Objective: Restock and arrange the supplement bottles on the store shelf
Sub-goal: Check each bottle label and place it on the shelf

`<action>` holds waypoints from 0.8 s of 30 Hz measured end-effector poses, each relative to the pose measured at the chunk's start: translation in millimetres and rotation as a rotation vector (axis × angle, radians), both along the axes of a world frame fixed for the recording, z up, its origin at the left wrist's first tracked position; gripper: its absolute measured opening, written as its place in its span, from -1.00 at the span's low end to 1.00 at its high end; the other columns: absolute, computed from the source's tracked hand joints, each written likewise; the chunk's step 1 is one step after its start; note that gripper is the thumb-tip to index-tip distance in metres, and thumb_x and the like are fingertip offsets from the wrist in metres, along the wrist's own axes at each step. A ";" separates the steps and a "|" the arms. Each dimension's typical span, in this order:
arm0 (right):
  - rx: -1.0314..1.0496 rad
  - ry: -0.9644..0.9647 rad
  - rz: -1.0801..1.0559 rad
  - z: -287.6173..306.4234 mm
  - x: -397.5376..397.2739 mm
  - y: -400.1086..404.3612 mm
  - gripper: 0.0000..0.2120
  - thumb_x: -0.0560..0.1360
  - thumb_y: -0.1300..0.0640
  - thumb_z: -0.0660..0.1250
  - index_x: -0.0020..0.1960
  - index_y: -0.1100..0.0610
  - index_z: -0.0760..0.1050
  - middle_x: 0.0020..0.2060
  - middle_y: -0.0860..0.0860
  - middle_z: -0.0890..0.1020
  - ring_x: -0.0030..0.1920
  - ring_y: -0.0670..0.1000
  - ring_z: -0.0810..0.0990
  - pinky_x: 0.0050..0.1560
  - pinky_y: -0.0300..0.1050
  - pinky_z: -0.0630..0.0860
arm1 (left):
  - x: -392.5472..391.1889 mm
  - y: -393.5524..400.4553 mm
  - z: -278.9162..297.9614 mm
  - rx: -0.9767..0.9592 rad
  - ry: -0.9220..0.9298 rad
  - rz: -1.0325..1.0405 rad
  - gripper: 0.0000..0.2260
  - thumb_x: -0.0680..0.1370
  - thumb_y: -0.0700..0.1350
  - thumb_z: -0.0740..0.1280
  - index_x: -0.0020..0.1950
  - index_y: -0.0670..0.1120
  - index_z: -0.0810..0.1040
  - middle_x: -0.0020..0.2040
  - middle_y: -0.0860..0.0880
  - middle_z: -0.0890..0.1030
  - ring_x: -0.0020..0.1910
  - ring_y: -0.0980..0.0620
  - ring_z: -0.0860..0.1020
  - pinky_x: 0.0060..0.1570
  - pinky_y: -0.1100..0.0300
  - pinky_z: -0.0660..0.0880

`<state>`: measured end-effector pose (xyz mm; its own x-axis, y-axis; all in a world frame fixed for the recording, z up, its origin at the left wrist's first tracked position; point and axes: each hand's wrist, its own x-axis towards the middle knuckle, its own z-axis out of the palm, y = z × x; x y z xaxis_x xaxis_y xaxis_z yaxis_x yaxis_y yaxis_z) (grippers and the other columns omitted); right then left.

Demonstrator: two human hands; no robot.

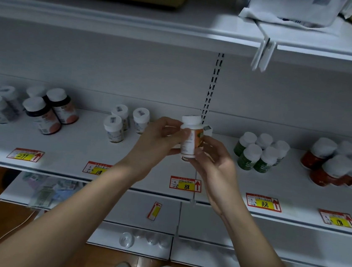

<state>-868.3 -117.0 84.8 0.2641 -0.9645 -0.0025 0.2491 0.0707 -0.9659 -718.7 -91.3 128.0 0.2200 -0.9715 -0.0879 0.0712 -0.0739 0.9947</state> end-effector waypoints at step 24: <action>-0.034 0.077 0.071 0.8 -30.3 -6.0 -0.78 0.58 0.24 0.34 0.21 0.14 0.55 0.07 0.06 0.70 0.13 0.01 0.67 0.17 -0.10 0.58 | -26.1 -0.2 3.1 0.019 -0.010 -0.025 -0.74 0.54 -0.14 0.44 0.21 -0.02 0.55 0.13 -0.03 0.67 0.06 0.06 0.67 0.02 0.06 0.65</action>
<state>-898.6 -123.0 85.5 0.3324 -0.9431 0.0066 0.1693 0.0528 -0.9841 -744.8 -91.5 131.1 0.1964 -0.9750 -0.1042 0.0594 -0.0942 0.9938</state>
